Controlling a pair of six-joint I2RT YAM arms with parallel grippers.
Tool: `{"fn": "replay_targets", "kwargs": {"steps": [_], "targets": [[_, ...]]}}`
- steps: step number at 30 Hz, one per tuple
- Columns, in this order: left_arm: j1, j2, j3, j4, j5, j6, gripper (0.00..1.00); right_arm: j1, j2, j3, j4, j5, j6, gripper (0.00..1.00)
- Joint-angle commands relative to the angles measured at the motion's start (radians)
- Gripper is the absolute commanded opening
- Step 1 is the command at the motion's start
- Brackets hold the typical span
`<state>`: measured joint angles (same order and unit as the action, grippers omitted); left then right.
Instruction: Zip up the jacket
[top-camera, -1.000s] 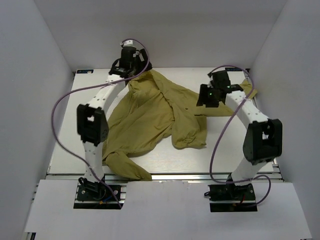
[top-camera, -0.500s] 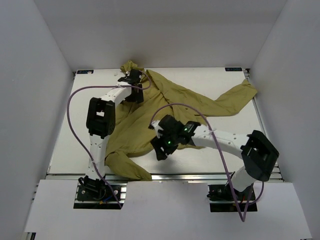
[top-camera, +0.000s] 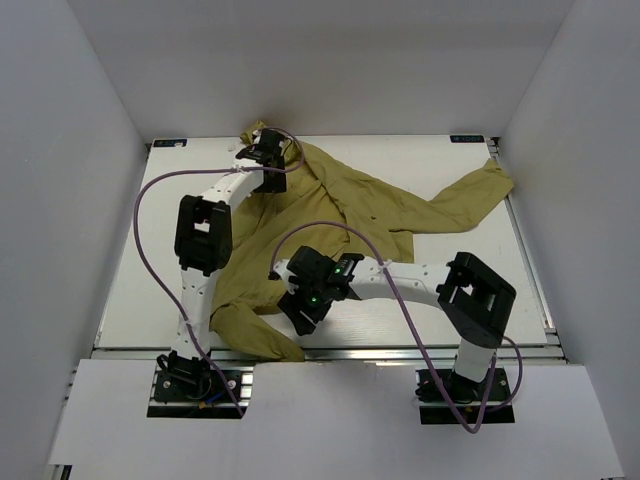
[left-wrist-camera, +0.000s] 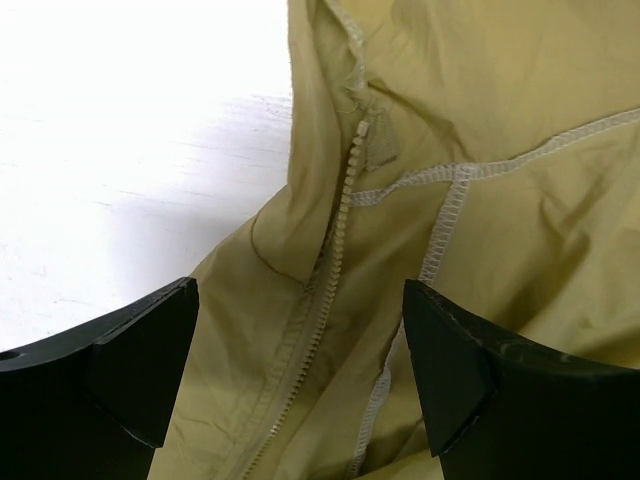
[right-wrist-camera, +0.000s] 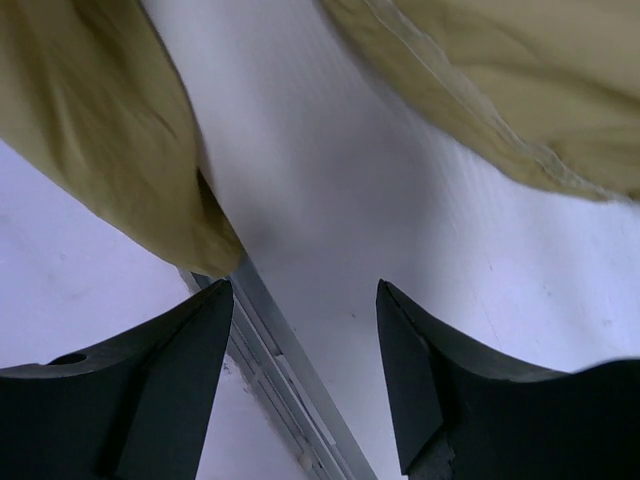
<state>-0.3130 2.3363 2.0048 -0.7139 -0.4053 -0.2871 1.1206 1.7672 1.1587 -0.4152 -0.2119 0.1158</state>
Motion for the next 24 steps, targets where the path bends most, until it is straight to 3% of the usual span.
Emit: {"fn": "replay_targets", "kwargs": {"steps": [1, 5, 10, 15, 22, 23, 24], "targets": [[0.018, -0.025, 0.009, 0.023, -0.03, -0.017, 0.92, 0.013, 0.021, 0.059, 0.049, -0.024, -0.036, 0.65], [0.067, -0.04, -0.015, 0.099, 0.103, -0.02, 0.9, 0.021, 0.049, 0.073, 0.073, -0.056, -0.054, 0.65], [0.081, 0.006, 0.015, 0.143, 0.166, -0.001, 0.84, 0.025, 0.092, 0.087, 0.101, -0.093, -0.057, 0.66], [0.083, 0.057, 0.081, 0.136, 0.197, 0.005, 0.69, 0.03, 0.11, 0.107, 0.105, -0.142, -0.071, 0.67], [0.083, 0.072, 0.077, 0.174, 0.227, 0.023, 0.63, 0.045, 0.078, 0.075, 0.132, -0.179, -0.09, 0.72], [0.083, 0.074, 0.075, 0.175, 0.226, 0.022, 0.61, 0.048, 0.081, 0.079, 0.127, -0.187, -0.094, 0.72], [0.083, 0.072, 0.074, 0.179, 0.226, 0.022, 0.52, 0.054, 0.089, 0.081, 0.124, -0.19, -0.096, 0.72]]}}
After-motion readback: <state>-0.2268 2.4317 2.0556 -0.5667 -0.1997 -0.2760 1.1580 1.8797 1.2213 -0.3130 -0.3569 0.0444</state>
